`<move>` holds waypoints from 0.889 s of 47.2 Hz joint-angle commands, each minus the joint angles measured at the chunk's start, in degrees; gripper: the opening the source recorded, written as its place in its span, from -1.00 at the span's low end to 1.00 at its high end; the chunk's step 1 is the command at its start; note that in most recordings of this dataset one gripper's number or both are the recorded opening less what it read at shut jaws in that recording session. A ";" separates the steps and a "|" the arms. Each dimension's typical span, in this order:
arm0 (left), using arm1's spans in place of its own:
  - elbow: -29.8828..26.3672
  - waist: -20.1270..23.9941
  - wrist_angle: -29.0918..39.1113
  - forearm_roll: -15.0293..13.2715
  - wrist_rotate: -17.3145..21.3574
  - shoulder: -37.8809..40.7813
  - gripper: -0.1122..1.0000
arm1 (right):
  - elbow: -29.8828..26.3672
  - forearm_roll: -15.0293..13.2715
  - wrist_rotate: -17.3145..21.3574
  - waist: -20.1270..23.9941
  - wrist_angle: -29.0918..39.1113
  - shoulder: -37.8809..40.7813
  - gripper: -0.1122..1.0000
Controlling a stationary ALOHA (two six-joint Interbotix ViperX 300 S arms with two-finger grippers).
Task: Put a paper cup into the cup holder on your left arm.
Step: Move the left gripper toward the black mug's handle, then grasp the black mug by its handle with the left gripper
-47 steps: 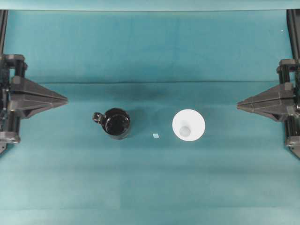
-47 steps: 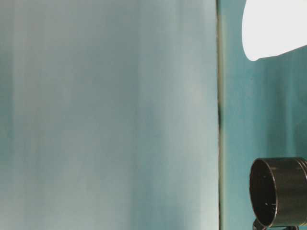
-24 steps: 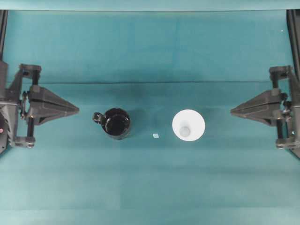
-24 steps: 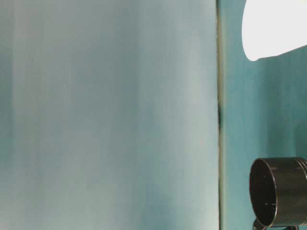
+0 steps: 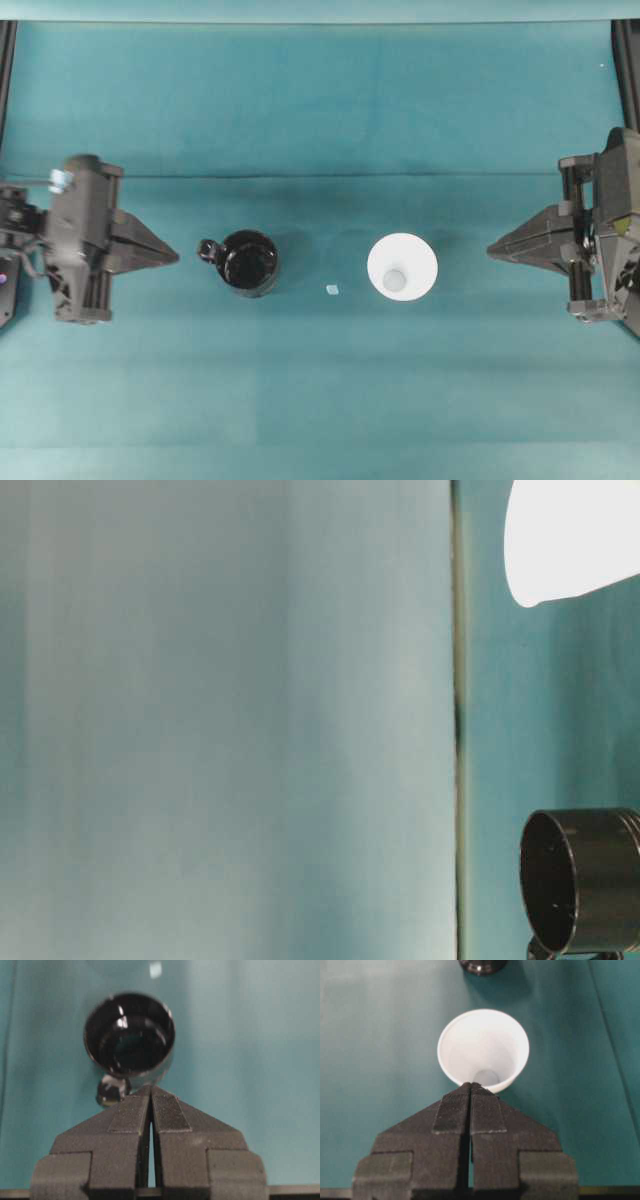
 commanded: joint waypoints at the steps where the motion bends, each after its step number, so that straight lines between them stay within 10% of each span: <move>1: -0.97 0.09 -0.09 0.18 1.14 2.64 -0.75 | -1.41 0.09 0.62 -0.18 0.00 0.18 -0.82; 33: -2.37 2.90 1.93 0.18 3.34 5.89 -0.72 | -1.58 0.09 0.62 -0.18 0.79 0.26 -0.83; 42: -2.29 3.08 1.58 0.18 2.11 6.24 -0.07 | -1.58 0.09 0.62 -0.18 0.88 0.26 -0.83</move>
